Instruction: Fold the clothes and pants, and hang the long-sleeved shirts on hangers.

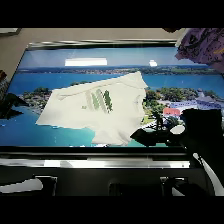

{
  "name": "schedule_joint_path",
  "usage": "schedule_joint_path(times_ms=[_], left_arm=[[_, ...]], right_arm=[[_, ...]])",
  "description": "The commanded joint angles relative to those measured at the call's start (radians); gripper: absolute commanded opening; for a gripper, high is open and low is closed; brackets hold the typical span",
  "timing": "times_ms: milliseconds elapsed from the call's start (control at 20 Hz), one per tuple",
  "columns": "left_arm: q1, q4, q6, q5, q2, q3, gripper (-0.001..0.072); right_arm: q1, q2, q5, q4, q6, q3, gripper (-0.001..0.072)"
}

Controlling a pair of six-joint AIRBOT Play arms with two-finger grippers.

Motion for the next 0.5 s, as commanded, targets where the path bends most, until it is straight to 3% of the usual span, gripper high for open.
schedule_joint_path(times_ms=[0, 100, 350, 450], left_arm=[[-0.004, 0.001, 0.000, 0.004, 0.001, -0.002, 0.0602], [-0.005, 0.001, 0.000, 0.004, 0.001, -0.002, 0.0602], [-0.005, 0.001, 0.001, 0.004, 0.001, -0.002, 0.0602], [-0.004, 0.005, 0.000, 0.004, 0.001, -0.002, 0.0602]], right_arm=[[0.066, 0.003, -0.138, 0.028, 0.000, -0.016, 0.0491], [0.075, -0.021, -0.154, 0.048, -0.005, -0.016, 0.0491], [0.074, -0.119, -0.160, 0.206, -0.132, -0.016, 0.0465], [0.074, -0.148, -0.159, 0.244, -0.172, -0.016, 0.0334]])
